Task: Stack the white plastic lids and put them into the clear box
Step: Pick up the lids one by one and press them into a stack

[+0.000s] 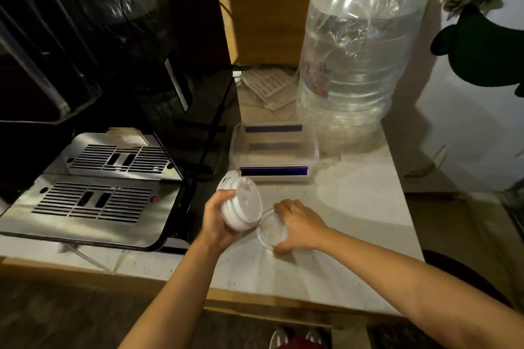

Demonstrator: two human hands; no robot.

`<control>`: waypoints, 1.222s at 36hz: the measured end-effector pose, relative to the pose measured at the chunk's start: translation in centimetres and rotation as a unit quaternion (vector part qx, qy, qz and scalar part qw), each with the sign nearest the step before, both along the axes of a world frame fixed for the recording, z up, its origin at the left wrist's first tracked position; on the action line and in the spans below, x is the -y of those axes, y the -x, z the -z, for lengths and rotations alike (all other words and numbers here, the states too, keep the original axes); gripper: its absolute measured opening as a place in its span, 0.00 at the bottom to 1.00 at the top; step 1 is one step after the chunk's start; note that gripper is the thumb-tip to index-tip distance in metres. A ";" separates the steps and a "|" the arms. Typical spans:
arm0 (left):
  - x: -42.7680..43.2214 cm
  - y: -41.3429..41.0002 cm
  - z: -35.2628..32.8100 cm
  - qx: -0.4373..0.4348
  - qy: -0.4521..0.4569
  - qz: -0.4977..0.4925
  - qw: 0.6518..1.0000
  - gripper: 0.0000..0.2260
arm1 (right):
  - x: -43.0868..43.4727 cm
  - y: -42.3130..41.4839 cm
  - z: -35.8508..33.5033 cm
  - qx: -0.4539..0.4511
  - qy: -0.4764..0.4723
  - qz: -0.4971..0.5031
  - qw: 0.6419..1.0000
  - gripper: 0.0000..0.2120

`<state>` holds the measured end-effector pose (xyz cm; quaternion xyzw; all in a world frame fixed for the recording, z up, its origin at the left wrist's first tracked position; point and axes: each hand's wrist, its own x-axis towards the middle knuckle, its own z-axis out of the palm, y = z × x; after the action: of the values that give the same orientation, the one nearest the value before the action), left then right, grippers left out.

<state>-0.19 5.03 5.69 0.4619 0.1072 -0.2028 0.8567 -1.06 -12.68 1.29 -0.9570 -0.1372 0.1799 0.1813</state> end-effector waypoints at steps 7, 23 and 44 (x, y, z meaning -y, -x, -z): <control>-0.2 0.3 0.0 -0.012 -0.032 0.000 0.999 0.13 | -1.0 0.2 0.0 0.021 -0.003 0.011 1.000 0.41; 1.8 -0.9 -0.5 -0.018 0.002 0.034 0.999 0.17 | 4.5 0.2 -7.4 0.097 -0.128 0.112 0.981 0.43; 7.6 -2.0 -4.2 0.088 0.144 0.208 0.963 0.31 | 6.4 1.0 -12.3 0.135 -0.255 0.018 0.957 0.41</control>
<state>1.79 -2.59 9.84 0.3615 -0.0977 -0.3487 0.8592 -2.03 -19.05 13.56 -0.8967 -0.1849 0.0049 0.4021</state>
